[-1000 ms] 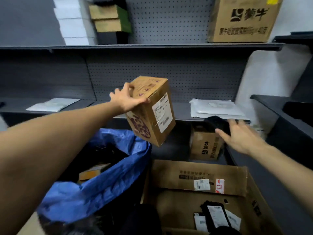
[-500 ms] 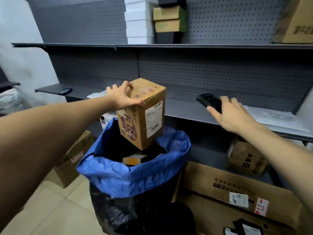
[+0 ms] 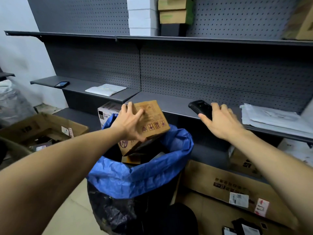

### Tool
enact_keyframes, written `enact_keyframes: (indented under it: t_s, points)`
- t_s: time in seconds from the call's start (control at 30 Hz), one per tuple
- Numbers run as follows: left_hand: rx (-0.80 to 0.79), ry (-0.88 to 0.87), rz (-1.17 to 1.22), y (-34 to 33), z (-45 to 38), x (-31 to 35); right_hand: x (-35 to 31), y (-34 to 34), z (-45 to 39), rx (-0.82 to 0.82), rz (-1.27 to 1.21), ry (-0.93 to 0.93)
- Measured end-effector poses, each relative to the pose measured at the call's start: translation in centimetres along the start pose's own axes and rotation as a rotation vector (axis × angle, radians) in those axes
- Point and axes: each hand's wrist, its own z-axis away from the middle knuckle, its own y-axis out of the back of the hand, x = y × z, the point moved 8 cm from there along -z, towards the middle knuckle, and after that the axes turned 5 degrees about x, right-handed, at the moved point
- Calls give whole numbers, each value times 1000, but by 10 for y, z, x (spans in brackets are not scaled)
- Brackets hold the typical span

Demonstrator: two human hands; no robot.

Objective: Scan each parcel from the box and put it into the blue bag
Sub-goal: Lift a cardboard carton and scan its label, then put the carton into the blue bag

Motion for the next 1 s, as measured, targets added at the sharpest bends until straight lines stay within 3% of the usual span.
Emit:
enact_keyframes:
  t_s: [0.43,0.8,1.0]
  points:
    - [-47,-109,-310,-93,13,40,-2,-57,-2,-79,20,16]
    - [-165,-82,-385,-151,6,43,-5,-104,-9,-104,102,37]
    - [-169,-231,-257,-171,-10,57,-28,-137,-9,-146,88,74]
